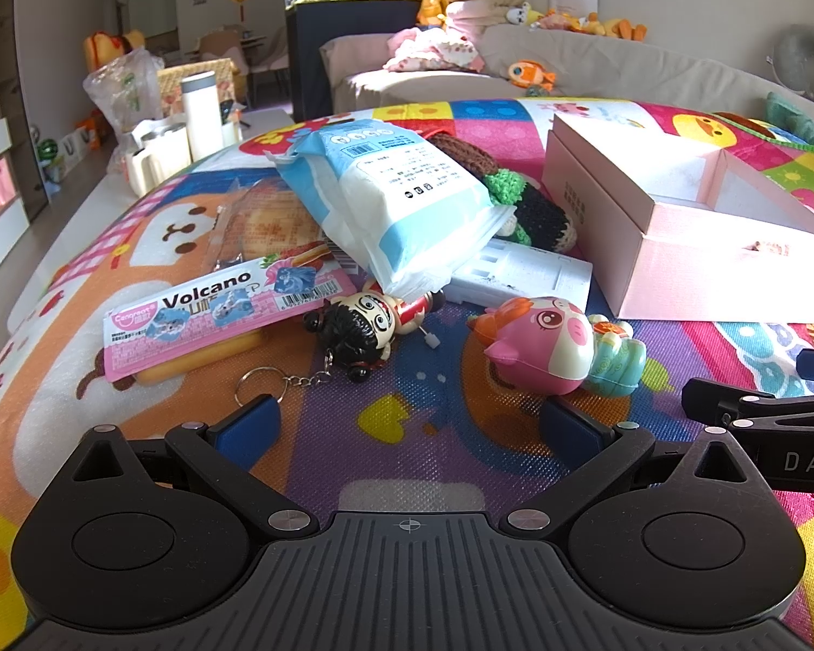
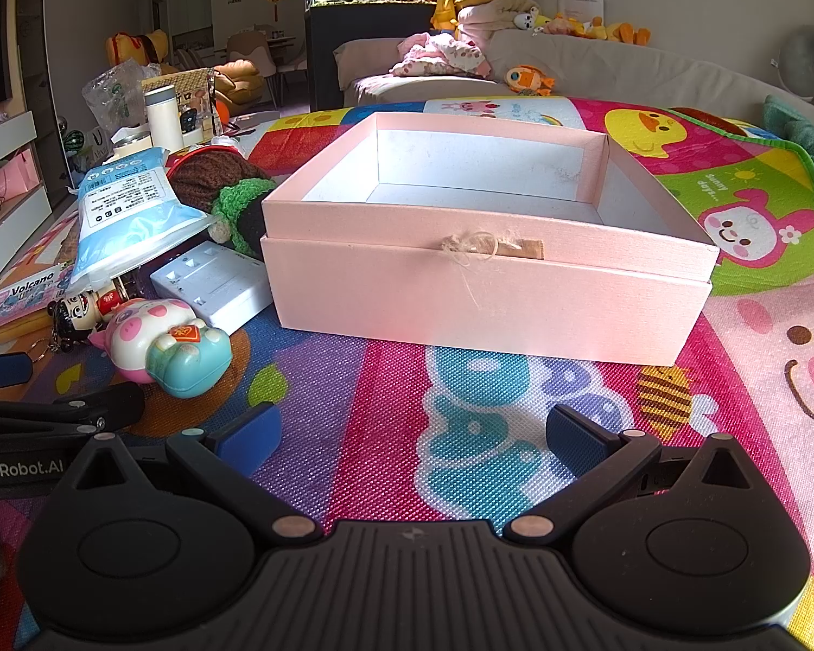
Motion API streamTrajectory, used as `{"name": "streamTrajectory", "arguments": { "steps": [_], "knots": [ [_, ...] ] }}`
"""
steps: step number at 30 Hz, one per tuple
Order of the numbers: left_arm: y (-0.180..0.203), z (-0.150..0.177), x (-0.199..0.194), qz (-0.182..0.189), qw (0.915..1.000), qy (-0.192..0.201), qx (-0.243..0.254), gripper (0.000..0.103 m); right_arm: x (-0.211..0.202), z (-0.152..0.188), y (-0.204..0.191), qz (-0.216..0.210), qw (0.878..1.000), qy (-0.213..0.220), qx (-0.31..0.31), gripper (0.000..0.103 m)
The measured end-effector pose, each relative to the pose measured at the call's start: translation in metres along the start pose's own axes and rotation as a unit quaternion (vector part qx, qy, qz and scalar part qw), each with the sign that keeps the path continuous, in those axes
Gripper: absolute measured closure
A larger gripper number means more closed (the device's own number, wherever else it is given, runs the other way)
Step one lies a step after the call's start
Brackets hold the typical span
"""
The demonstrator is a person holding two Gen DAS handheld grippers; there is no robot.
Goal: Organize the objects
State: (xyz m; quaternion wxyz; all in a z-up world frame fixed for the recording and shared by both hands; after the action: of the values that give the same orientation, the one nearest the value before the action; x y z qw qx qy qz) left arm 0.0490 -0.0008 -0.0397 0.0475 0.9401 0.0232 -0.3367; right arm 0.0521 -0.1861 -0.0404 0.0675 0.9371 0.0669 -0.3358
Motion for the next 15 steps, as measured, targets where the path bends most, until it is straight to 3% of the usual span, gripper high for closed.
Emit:
{"name": "streamTrajectory", "arguments": {
  "steps": [15],
  "knots": [
    [0.0005,0.0000,0.0011,0.000,1.0000,0.000,0.001,0.000,0.0001,-0.0001,0.0000,0.000,1.000,0.000,0.000,0.000]
  ]
}}
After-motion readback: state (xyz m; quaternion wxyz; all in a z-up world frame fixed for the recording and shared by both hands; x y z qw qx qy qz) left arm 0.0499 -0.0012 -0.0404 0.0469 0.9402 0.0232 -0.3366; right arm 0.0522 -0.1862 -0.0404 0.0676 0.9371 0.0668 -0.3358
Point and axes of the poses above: each gripper's, at about its wrist camera, not at the fingertips, and x roughly the way its jaws point, y to its right, z to its underside, the point moved 6 cm from there along x, roughly the way its jaws point, and after that the axes turned 7 degrees about -x, right-handed, at the moved point
